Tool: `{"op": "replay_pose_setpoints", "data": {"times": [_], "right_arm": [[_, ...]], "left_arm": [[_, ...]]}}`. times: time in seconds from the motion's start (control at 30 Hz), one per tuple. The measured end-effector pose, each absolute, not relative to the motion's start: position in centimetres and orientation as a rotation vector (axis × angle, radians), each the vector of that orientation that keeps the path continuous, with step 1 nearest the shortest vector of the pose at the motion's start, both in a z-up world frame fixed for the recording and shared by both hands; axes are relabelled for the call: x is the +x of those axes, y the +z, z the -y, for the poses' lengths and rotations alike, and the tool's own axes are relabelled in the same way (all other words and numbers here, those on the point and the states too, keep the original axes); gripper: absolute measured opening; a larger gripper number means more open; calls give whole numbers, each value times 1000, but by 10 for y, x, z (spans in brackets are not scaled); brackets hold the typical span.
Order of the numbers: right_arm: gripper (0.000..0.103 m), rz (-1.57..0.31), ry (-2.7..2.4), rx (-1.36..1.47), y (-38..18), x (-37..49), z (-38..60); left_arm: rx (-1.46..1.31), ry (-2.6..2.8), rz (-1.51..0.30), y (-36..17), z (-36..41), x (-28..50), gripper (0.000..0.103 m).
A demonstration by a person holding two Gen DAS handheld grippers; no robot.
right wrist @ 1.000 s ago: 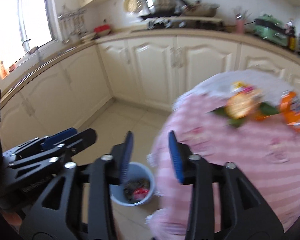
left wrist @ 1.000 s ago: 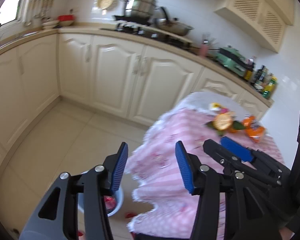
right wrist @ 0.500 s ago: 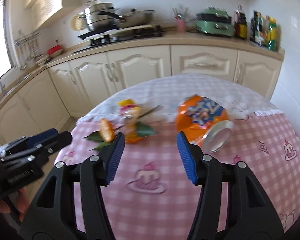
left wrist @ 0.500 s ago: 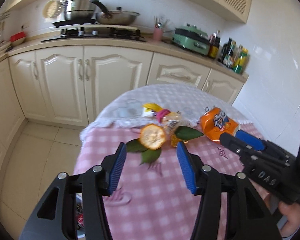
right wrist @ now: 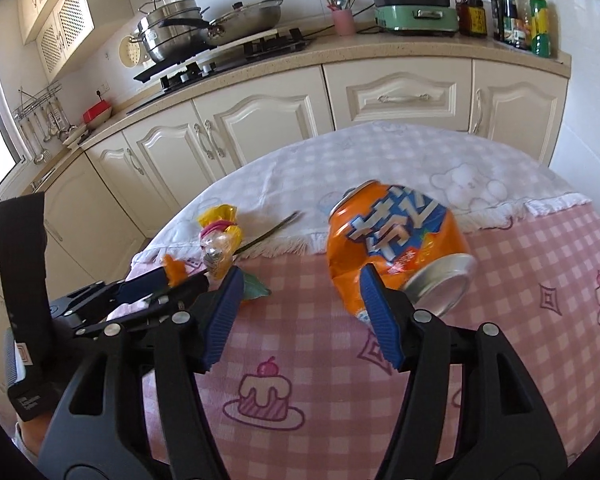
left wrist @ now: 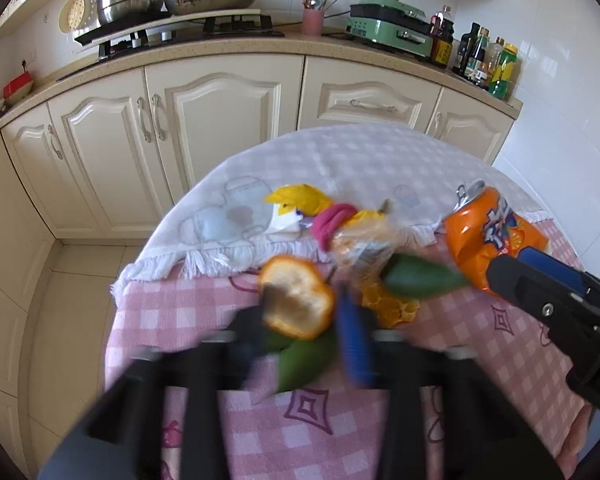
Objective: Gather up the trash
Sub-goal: 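Grasp the orange peel with leaves with the left tool while the right tool grasps the yellow-wrapped bread bag, then carry the peel and bread bag over the blue bin and open both tools to drop them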
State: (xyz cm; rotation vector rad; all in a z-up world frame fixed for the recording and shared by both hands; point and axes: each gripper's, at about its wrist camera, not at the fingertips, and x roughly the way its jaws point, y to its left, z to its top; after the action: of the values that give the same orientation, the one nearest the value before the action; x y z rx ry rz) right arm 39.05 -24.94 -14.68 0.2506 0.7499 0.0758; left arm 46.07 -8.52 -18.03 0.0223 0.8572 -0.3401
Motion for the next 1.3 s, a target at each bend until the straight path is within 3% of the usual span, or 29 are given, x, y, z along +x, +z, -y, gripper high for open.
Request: {"op": "replay_pose_setpoints", "data": {"times": [0.43,0.73,0.97,1.0,1.03,1.07,1.3], "right_arm": [[62,-861,108,201,-164,414,195],[62,-796,148,279,-149,402,190],[62,-859,217,131,-155,400,135],[61,-881,223,122,-161,401,131],[44,-896,229,109,-164,403,127],[38,-904,232,102,-167,402,125],[36,-797,255,91,-148,377,116]], "left_arm": [[-79,-348,-820,-173,27,421,16],[-90,-378,-816,-182,9,392,16],[-81,-380,-814,-183,5,380,17],[-87,-382,-815,-183,4,379,17],[-93,-383,-816,-183,2,379,17],[-98,-387,-819,-183,0,378,17],[-146,-373,-783,-180,-18,363,17]]}}
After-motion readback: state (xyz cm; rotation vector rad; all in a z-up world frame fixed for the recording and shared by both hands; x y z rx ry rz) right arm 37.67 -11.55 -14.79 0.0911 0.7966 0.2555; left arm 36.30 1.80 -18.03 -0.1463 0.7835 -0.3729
